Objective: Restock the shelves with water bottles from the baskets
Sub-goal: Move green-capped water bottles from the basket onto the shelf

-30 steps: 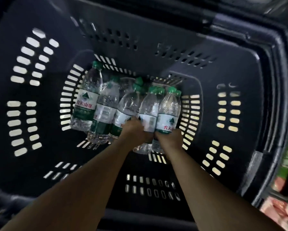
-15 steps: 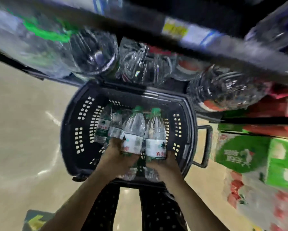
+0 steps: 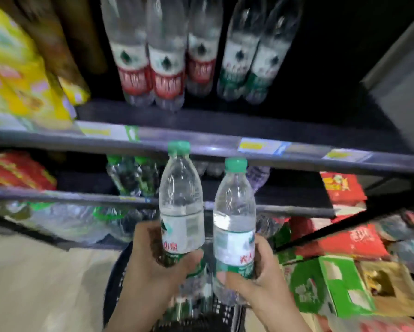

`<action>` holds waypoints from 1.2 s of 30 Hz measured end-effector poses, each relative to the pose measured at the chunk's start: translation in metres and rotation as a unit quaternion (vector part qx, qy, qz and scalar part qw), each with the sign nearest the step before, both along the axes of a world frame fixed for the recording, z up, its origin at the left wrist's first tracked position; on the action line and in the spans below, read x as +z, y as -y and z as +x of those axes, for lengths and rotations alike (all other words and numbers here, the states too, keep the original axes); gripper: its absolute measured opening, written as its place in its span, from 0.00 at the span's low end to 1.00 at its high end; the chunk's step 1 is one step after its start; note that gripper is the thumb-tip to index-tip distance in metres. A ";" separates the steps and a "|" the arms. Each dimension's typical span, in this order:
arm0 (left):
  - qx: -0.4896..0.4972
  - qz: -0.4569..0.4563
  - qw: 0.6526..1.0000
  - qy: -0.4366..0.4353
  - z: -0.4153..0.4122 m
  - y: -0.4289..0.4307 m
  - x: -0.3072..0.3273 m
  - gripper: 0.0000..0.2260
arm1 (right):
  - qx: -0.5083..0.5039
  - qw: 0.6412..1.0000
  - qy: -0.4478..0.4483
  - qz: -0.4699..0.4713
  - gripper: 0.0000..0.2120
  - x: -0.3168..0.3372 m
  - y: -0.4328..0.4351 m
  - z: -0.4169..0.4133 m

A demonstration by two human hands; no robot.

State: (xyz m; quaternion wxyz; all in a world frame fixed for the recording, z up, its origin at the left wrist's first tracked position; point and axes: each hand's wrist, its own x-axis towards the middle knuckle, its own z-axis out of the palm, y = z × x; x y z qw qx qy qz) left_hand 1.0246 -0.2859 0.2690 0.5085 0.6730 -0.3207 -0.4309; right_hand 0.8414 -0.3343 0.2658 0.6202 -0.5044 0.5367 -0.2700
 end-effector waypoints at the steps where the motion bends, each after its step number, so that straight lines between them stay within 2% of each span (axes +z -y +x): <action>1: 0.003 -0.031 0.999 0.007 0.000 0.011 0.019 0.26 | -0.004 1.000 0.007 -0.023 0.33 0.021 0.008 0.002; 7: -0.010 -0.138 0.989 0.061 0.001 0.077 0.102 0.26 | -0.054 0.989 0.029 -0.132 0.26 0.102 0.065 0.006; 10: -0.028 -0.168 0.982 0.077 -0.002 0.112 0.128 0.28 | -0.077 0.983 0.035 -0.163 0.27 0.127 0.097 0.009; 14: -0.025 -0.169 0.981 0.094 -0.008 0.159 0.143 0.23 | -0.093 0.979 0.052 -0.175 0.23 0.141 0.138 0.012; 19: -0.004 -0.144 0.979 0.145 -0.013 0.199 0.134 0.28 | -0.118 0.974 0.020 -0.192 0.22 0.135 0.179 0.012; 23: 0.032 -0.134 0.970 0.201 -0.021 0.223 0.120 0.28 | -0.139 0.967 0.009 -0.213 0.23 0.126 0.201 0.016; 29: 0.099 -0.118 0.951 0.267 -0.032 0.247 0.101 0.27 | -0.168 0.940 -0.105 -0.277 0.28 0.102 0.225 0.024; 36: 0.143 -0.149 0.939 0.275 -0.045 0.261 0.079 0.30 | -0.159 0.922 -0.152 -0.319 0.31 0.084 0.234 0.033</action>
